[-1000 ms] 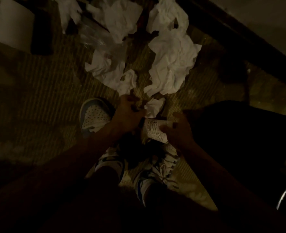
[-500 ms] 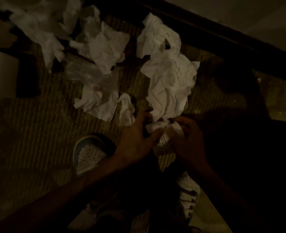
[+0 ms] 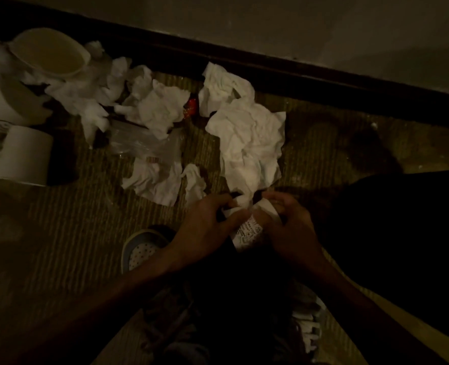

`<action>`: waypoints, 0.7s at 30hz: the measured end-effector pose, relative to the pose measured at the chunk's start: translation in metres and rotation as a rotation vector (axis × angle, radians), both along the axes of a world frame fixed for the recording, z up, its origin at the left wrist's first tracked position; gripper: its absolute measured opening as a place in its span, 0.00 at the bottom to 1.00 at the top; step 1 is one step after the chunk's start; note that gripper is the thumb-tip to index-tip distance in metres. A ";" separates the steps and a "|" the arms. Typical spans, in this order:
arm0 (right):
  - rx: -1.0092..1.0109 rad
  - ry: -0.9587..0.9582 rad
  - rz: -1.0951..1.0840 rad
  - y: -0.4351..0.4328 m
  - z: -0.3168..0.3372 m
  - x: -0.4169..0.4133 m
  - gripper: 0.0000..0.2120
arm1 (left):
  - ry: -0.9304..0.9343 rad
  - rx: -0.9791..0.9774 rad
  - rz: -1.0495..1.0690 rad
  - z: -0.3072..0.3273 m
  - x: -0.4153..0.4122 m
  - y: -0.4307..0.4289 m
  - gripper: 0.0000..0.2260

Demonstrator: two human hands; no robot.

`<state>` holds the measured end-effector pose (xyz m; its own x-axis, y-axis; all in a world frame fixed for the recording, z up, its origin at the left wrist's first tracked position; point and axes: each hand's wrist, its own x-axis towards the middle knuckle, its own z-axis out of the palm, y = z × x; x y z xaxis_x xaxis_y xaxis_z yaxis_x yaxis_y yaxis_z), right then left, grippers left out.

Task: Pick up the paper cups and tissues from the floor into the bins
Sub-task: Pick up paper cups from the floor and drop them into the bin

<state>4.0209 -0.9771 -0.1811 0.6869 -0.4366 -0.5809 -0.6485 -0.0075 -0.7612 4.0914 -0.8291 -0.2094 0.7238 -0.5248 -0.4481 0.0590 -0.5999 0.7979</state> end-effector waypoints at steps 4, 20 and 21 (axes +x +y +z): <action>0.011 -0.023 0.016 -0.009 0.002 0.016 0.13 | -0.172 -0.030 -0.010 0.002 0.009 -0.004 0.09; -0.096 -0.096 0.134 -0.007 0.040 0.043 0.13 | -0.371 0.010 0.097 0.007 0.041 0.059 0.21; -0.101 -0.093 0.137 -0.014 0.042 0.041 0.12 | -0.377 0.149 0.015 0.003 0.040 0.049 0.25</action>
